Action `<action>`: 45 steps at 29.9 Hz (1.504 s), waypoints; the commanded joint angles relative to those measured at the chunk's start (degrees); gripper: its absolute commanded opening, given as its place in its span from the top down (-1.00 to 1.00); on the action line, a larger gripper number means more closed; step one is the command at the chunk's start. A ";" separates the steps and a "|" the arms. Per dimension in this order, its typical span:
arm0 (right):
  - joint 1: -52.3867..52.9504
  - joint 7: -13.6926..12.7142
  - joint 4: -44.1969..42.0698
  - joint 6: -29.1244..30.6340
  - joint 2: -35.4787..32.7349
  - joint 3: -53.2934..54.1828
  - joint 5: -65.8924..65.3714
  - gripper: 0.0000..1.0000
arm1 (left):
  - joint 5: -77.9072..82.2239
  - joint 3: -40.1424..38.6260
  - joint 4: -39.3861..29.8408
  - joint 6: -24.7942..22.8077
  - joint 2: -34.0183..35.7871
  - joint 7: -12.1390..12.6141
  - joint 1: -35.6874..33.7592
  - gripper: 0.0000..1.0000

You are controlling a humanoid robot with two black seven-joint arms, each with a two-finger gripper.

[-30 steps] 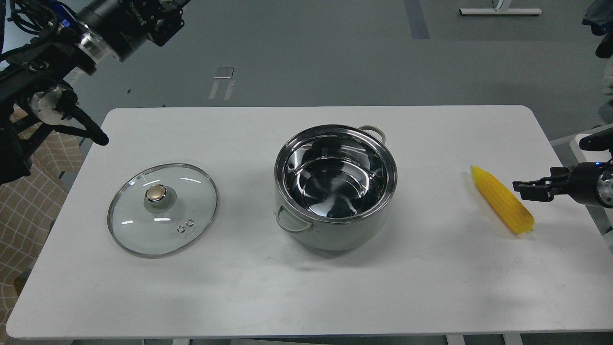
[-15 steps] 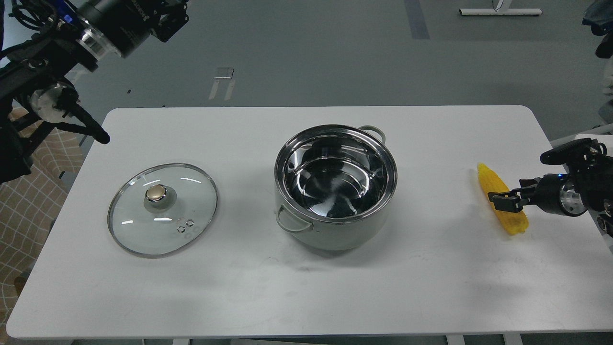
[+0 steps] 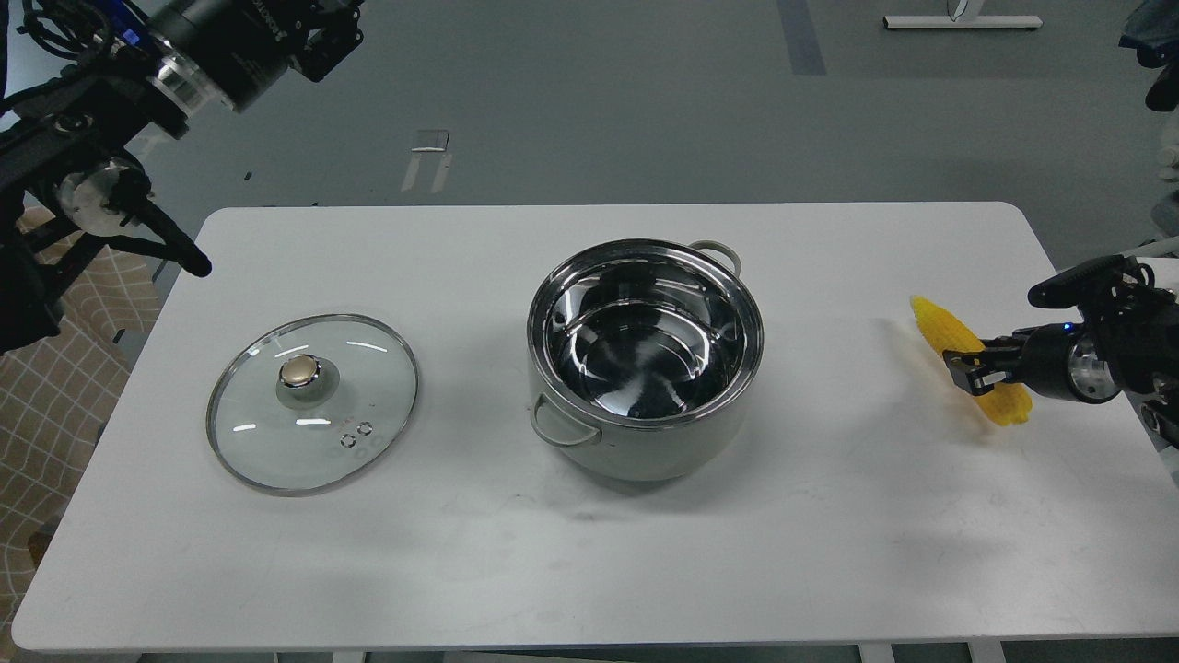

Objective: Open pot and put corn in
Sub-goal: 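Lift the corn cob with the right gripper and carry it over the pot, then lower the corn cob into the pot with the right gripper and release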

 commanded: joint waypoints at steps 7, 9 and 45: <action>18.77 0.00 14.58 2.43 -4.90 -0.04 0.22 0.87 | 0.01 -0.01 0.00 0.00 -0.28 0.00 -0.02 -0.77; 22.63 0.00 18.88 4.97 -3.33 -0.04 0.39 0.86 | 0.01 -0.10 0.00 0.00 -0.28 0.00 -0.02 -0.77; 24.14 0.00 20.75 10.00 21.91 -10.93 6.10 0.19 | 0.01 -0.10 0.00 0.00 -0.37 0.00 -0.02 -0.77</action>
